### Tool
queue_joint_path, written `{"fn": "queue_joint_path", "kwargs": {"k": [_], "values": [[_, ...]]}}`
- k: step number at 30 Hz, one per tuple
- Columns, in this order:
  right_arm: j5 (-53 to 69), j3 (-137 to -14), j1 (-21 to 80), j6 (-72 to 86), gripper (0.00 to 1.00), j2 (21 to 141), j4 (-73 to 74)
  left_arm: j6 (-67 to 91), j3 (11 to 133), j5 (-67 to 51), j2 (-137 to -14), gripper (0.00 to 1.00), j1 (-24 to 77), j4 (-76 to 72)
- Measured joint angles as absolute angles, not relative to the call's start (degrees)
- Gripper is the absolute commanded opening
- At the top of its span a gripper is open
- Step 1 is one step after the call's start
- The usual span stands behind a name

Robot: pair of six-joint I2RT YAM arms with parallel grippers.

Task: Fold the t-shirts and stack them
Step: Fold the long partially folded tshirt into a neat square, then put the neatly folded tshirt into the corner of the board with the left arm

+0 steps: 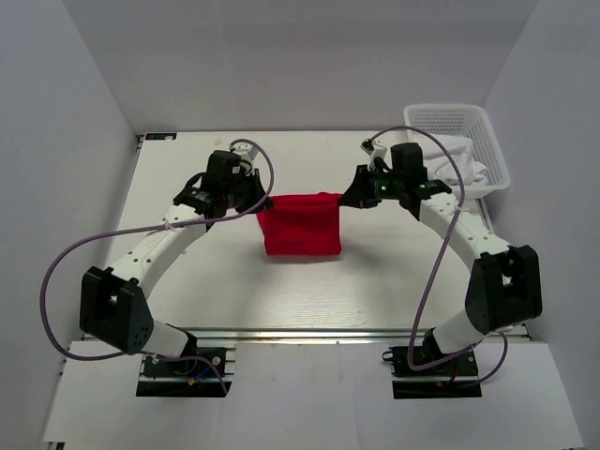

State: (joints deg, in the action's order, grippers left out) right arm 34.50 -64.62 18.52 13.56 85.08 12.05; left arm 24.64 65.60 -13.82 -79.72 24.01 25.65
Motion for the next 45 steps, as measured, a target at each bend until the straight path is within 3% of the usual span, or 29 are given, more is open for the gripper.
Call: {"fn": "queue_joint_path", "kwargs": {"k": [9, 22, 24, 25, 26, 27, 28, 29, 37, 45], "values": [[31.3, -75.8, 18.6, 13.7, 0.00, 97.6, 12.0, 27.6, 75.4, -3.5, -91.5, 0.00, 23.6, 29.4], [28.2, -88.7, 18.5, 15.0, 0.00, 115.4, 12.3, 28.3, 85.3, -0.1, -107.7, 0.00, 21.3, 31.5], [28.4, -90.4, 18.5, 15.2, 0.00, 118.1, 12.2, 28.3, 86.3, -0.1, -109.6, 0.11, 20.8, 31.9], [28.4, -91.2, 18.5, 15.4, 0.00, 119.4, 12.1, 28.1, 87.2, -0.1, -110.7, 0.44, 20.5, 32.1], [28.4, -91.9, 18.5, 15.7, 0.07, 120.6, 12.0, 27.6, 88.0, -0.2, -111.7, 0.60, 20.3, 32.2], [28.2, -92.6, 18.5, 16.0, 0.20, 121.9, 12.0, 27.4, 88.8, -0.2, -112.6, 0.77, 20.1, 32.3], [28.1, -93.1, 18.4, 16.4, 0.60, 122.8, 11.9, 26.9, 89.3, -0.2, -113.3, 0.95, 19.7, 32.4], [27.9, -93.4, 18.2, 17.0, 0.90, 123.4, 12.0, 26.5, 89.5, -0.3, -113.9, 1.00, 19.4, 32.8], [27.6, -91.9, 17.3, 17.0, 0.90, 121.8, 10.6, 25.9, 86.8, -3.4, -113.0, 1.00, 18.0, 30.9], [25.2, -81.0, 17.3, 17.1, 0.90, 108.7, 8.4, 23.3, 81.9, -8.7, -112.3, 0.81, 18.9, 27.8]]}}
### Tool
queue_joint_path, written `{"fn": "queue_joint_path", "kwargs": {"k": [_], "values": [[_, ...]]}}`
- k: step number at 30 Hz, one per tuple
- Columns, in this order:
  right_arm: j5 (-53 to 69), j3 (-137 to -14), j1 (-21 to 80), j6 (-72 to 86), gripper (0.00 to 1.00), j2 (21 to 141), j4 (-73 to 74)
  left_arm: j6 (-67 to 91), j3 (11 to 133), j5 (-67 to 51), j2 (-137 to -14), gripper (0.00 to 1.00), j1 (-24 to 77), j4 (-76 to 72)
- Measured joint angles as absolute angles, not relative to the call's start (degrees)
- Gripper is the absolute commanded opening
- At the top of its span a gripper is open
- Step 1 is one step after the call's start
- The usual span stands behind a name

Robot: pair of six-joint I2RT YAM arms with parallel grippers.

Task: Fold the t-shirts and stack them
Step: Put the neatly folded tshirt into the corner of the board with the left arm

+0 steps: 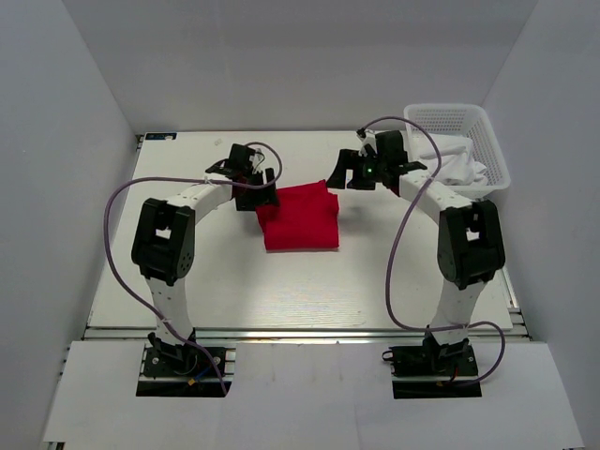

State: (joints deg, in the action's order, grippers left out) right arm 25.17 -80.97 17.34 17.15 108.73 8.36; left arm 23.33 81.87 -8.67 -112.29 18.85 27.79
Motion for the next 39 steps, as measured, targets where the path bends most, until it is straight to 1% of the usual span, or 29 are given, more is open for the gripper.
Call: {"fn": "queue_joint_path", "kwargs": {"k": [2, 3, 4, 7, 12, 13, 15, 16, 19, 20, 22, 27, 33, 39], "values": [[24.5, -78.7, 17.3, 17.1, 0.90, 106.5, 7.9, 22.9, 81.9, -10.0, -112.4, 0.77, 19.0, 26.7], [24.2, -77.6, 17.3, 17.1, 0.90, 105.7, 7.9, 22.5, 81.9, -10.6, -112.7, 0.73, 19.2, 25.9], [23.9, -76.7, 17.3, 17.1, 0.90, 105.1, 7.8, 22.4, 81.9, -11.1, -113.2, 0.71, 19.2, 25.1], [22.9, -73.9, 17.3, 17.0, 0.90, 103.8, 7.7, 21.9, 82.0, -12.2, -115.9, 0.62, 19.4, 24.2], [21.1, -70.6, 17.3, 16.4, 0.90, 102.9, 8.1, 21.6, 82.9, -12.5, -118.5, 0.58, 19.2, 24.5], [20.9, -70.3, 17.3, 16.3, 0.90, 102.7, 8.2, 21.6, 82.9, -12.6, -118.5, 0.54, 19.2, 24.4], [20.7, -69.8, 17.2, 16.1, 0.90, 102.1, 8.6, 21.6, 82.8, -12.9, -118.6, 0.49, 19.2, 24.3], [20.7, -69.6, 17.2, 16.1, 0.90, 101.8, 8.6, 21.5, 82.7, -13.3, -118.6, 0.41, 19.2, 24.0], [20.7, -69.5, 17.2, 16.0, 0.90, 101.0, 8.8, 21.5, 81.4, -15.7, -118.8, 0.26, 19.2, 22.0], [20.7, -69.5, 17.2, 16.0, 0.90, 100.8, 8.8, 21.3, 81.0, -16.9, -118.8, 0.15, 19.2, 21.3], [20.7, -69.4, 17.2, 15.9, 0.90, 100.2, 8.8, 21.0, 80.5, -19.7, -119.1, 0.00, 19.1, 19.9], [19.8, -67.6, 16.9, 15.3, 0.90, 98.1, 8.7, 19.3, 79.4, -26.4, -120.0, 0.00, 18.6, 15.0], [19.4, -65.6, 16.3, 14.5, 0.90, 96.1, 8.4, 12.3, 79.3, -28.2, -119.0, 0.00, 17.5, 13.1], [19.5, -65.0, 16.2, 14.1, 0.90, 95.6, 7.4, 3.5, 82.4, -29.7, -116.7, 0.00, 13.4, 14.1]]}}
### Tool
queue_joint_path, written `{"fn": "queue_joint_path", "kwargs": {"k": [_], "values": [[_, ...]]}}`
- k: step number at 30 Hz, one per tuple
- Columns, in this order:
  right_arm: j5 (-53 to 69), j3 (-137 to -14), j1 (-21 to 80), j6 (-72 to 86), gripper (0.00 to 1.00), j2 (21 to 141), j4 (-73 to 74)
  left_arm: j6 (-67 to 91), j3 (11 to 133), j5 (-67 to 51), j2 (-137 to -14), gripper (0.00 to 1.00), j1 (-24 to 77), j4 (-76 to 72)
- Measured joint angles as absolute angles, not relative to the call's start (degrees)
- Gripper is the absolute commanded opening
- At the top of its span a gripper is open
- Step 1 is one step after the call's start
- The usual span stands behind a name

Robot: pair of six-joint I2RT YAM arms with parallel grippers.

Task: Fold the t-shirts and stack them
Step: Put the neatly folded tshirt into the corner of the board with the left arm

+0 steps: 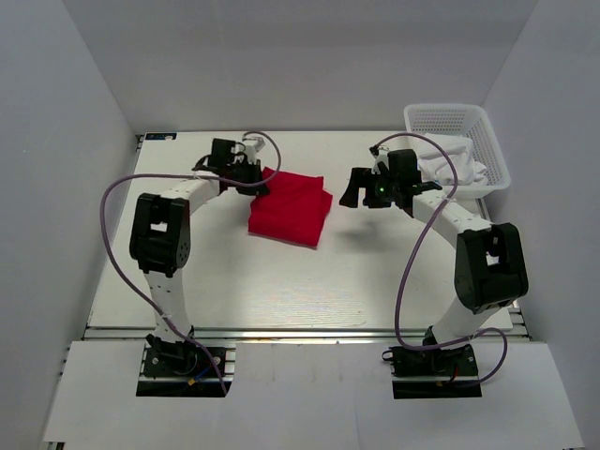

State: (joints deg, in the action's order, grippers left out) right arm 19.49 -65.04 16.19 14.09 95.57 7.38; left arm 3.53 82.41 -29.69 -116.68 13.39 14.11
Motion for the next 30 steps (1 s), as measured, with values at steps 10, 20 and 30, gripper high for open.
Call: {"fn": "queue_joint_path", "kwargs": {"k": [10, 20, 30], "values": [[20.1, -66.5, 16.1, 13.9, 0.90, 96.7, 7.3, -7.7, 101.2, -26.5, -119.8, 0.00, 2.5, 24.7], [20.7, -72.9, 16.1, 14.0, 0.90, 101.3, 7.6, -17.9, 117.8, -22.2, -130.8, 0.00, -8.8, 33.3], [18.9, -77.4, 16.1, 13.1, 0.90, 102.6, 9.0, -22.0, 131.5, -22.0, -143.2, 0.00, -15.2, 37.3]]}}
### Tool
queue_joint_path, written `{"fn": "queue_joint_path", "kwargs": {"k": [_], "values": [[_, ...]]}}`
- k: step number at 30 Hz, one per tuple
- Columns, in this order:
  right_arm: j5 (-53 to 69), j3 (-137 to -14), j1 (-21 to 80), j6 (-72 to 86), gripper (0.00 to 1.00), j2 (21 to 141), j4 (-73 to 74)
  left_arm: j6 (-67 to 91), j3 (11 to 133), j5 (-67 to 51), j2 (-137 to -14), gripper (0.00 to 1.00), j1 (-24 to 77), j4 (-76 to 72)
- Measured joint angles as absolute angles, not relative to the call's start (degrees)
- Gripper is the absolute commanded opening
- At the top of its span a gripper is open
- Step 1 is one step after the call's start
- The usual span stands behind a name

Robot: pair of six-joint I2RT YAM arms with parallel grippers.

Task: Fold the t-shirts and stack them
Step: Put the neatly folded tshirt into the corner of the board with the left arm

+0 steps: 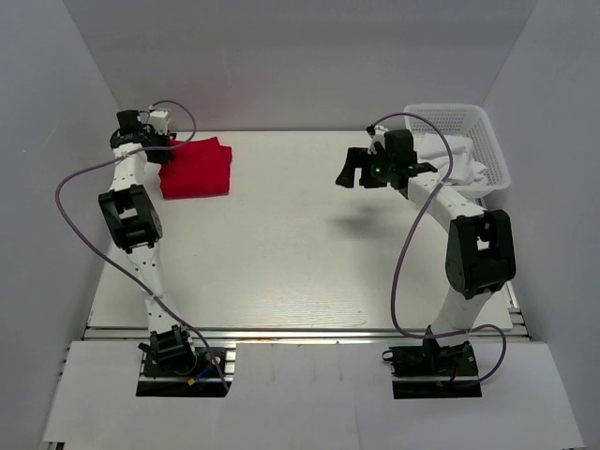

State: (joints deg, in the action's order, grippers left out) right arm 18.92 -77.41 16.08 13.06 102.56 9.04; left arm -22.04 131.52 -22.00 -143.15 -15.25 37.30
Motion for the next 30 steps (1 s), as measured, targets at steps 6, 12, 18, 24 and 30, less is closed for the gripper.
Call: {"fn": "queue_joint_path", "kwargs": {"k": [6, 12, 18, 24, 30], "values": [[17.9, -79.1, 16.1, 13.0, 0.90, 104.6, 9.7, -23.0, 133.6, -20.5, -143.2, 0.00, -16.3, 36.4], [17.5, -79.5, 16.1, 13.0, 0.90, 106.7, 11.1, -25.1, 135.0, -18.9, -143.2, 0.00, -16.7, 33.8], [16.5, -81.1, 16.1, 13.1, 0.90, 107.4, 12.5, -26.7, 135.1, -15.2, -143.3, 0.00, -17.4, 32.2], [16.8, -84.3, 16.1, 13.1, 0.90, 110.5, 13.7, -26.8, 135.9, -13.5, -144.9, 0.19, -18.7, 27.1], [17.0, -84.9, 16.1, 13.1, 0.90, 112.5, 15.6, -25.0, 135.9, -12.9, -146.9, 0.92, -19.3, 22.2]]}}
